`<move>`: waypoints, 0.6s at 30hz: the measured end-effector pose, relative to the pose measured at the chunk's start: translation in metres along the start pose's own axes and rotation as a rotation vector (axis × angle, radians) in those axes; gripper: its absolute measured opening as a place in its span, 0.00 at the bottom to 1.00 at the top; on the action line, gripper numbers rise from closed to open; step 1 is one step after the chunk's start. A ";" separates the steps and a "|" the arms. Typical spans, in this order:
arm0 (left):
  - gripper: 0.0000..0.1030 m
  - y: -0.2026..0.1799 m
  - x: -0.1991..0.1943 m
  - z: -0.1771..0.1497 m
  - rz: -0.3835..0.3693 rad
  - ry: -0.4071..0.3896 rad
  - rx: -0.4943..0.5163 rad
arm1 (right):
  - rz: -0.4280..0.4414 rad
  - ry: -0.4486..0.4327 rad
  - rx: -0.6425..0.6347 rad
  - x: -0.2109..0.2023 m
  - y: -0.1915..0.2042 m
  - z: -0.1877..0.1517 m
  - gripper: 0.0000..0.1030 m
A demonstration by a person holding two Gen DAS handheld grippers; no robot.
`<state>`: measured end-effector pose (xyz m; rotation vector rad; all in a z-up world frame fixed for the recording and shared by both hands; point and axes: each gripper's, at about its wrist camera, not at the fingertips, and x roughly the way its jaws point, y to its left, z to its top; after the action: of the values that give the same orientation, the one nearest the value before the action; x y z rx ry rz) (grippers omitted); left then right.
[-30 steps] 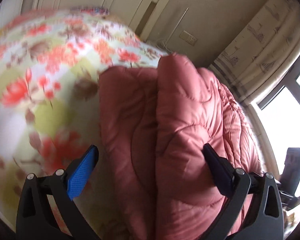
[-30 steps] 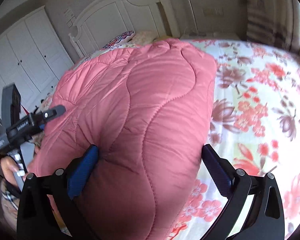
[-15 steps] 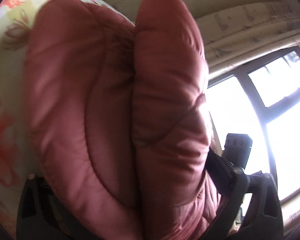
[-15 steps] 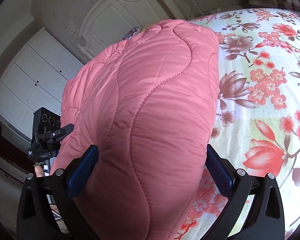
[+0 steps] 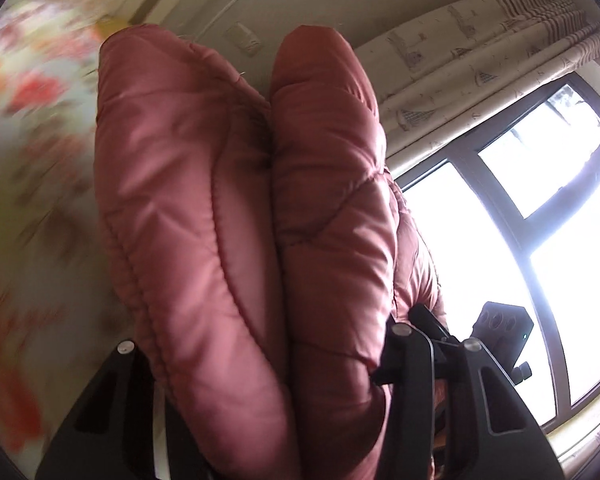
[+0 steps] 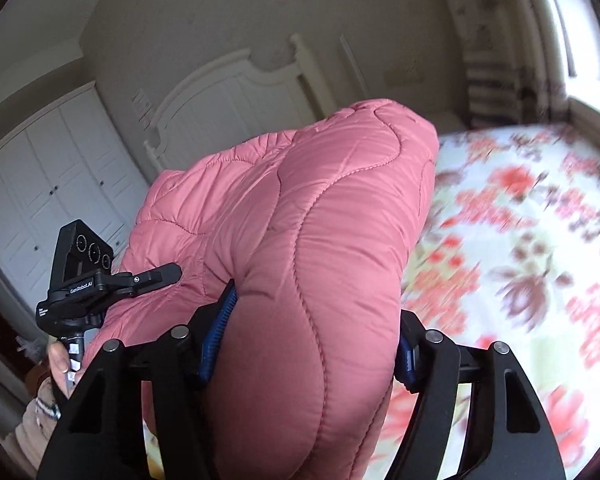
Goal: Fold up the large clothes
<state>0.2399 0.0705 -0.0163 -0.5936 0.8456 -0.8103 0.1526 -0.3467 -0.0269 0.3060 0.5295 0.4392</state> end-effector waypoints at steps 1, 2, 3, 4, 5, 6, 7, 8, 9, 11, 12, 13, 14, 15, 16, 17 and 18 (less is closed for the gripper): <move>0.46 -0.003 0.009 0.007 0.002 -0.003 0.006 | -0.004 -0.019 -0.001 -0.001 -0.007 0.008 0.65; 0.46 -0.004 0.025 0.016 0.013 -0.004 0.003 | -0.008 -0.039 -0.004 0.000 -0.017 0.019 0.65; 0.47 -0.002 0.035 0.017 0.028 0.000 -0.010 | -0.011 -0.047 0.000 0.002 -0.030 0.027 0.65; 0.48 0.005 0.051 0.019 0.059 0.015 -0.039 | -0.024 -0.042 0.007 0.009 -0.042 0.033 0.66; 0.49 0.017 0.069 0.017 0.107 0.047 -0.084 | -0.045 -0.022 0.017 0.020 -0.051 0.037 0.67; 0.59 0.027 0.084 0.012 0.174 0.074 -0.115 | -0.093 0.037 0.040 0.037 -0.067 0.038 0.69; 0.64 0.034 0.092 0.010 0.202 0.067 -0.123 | -0.164 0.103 0.055 0.054 -0.077 0.036 0.71; 0.64 0.037 0.094 0.008 0.199 0.058 -0.124 | -0.219 0.147 0.064 0.063 -0.087 0.032 0.81; 0.65 0.041 0.093 0.007 0.180 0.057 -0.134 | -0.222 0.130 0.092 0.065 -0.093 0.028 0.86; 0.65 0.042 0.091 0.007 0.182 0.070 -0.137 | -0.225 0.124 0.126 0.057 -0.090 0.027 0.87; 0.66 0.044 0.090 0.010 0.190 0.077 -0.134 | -0.260 0.104 0.110 0.050 -0.082 0.028 0.87; 0.67 0.045 0.091 0.015 0.194 0.082 -0.140 | -0.303 0.051 0.064 0.034 -0.068 0.029 0.87; 0.67 0.046 0.089 0.016 0.196 0.086 -0.148 | -0.320 -0.012 0.014 0.018 -0.054 0.030 0.87; 0.69 0.045 0.090 0.017 0.201 0.087 -0.151 | -0.303 -0.082 -0.040 0.002 -0.035 0.027 0.87; 0.71 0.042 0.089 0.016 0.209 0.085 -0.146 | -0.266 -0.115 -0.085 -0.008 -0.018 0.023 0.87; 0.73 0.040 0.090 0.016 0.225 0.082 -0.141 | -0.239 -0.120 -0.134 -0.011 -0.002 0.019 0.87; 0.77 0.041 0.084 0.027 0.240 0.080 -0.142 | -0.235 -0.105 -0.186 -0.010 0.014 0.013 0.87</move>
<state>0.3119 0.0286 -0.0670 -0.5746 1.0330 -0.5618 0.1479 -0.3420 -0.0064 0.0852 0.4128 0.2406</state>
